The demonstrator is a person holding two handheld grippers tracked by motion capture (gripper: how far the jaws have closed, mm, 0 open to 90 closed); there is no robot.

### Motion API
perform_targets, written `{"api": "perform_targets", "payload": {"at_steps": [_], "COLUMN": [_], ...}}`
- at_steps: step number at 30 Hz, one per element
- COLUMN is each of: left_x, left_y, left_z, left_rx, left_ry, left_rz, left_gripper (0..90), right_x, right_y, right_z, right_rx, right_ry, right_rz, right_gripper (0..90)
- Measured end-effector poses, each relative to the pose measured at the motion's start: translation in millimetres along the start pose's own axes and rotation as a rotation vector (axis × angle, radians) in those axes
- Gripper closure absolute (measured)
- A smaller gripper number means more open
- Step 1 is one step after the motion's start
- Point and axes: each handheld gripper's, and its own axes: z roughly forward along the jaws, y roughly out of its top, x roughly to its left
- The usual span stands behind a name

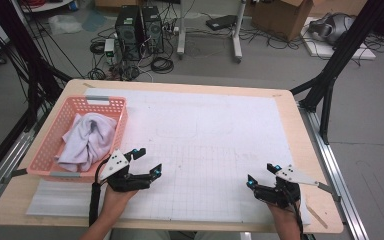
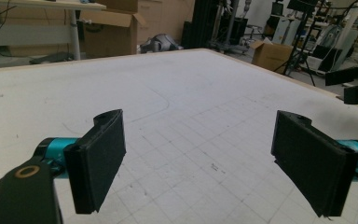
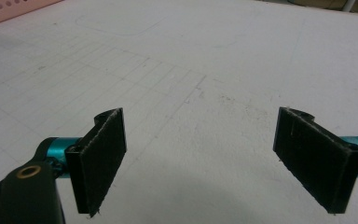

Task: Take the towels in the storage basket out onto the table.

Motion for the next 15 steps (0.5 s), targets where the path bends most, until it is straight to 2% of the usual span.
{"api": "perform_targets", "payload": {"at_steps": [4,8,11,15], "left_x": [-4.2,-6.8,-6.4,-4.4], "left_y": [4.4,10.6,18.9,30.4], "left_z": [-2.3,-5.1,-8.1,-14.1], "left_rx": [-0.007,0.003,-0.005,-0.043], "left_ry": [-0.004,-0.016,-0.024,-0.027], "left_rz": [0.004,0.014,0.006,-0.017], "left_gripper": [18.3,18.6,18.3,17.4], "right_x": [1.1,1.2,2.5,4.8], "right_y": [0.5,1.8,3.5,5.2], "right_z": [0.3,1.8,4.6,8.7], "right_rx": [0.0,-0.006,-0.006,-0.003], "right_ry": [0.006,0.012,0.018,0.029], "right_rz": [-0.012,-0.005,-0.002,-0.008], "right_gripper": [15.9,15.9,16.0,16.0]}}
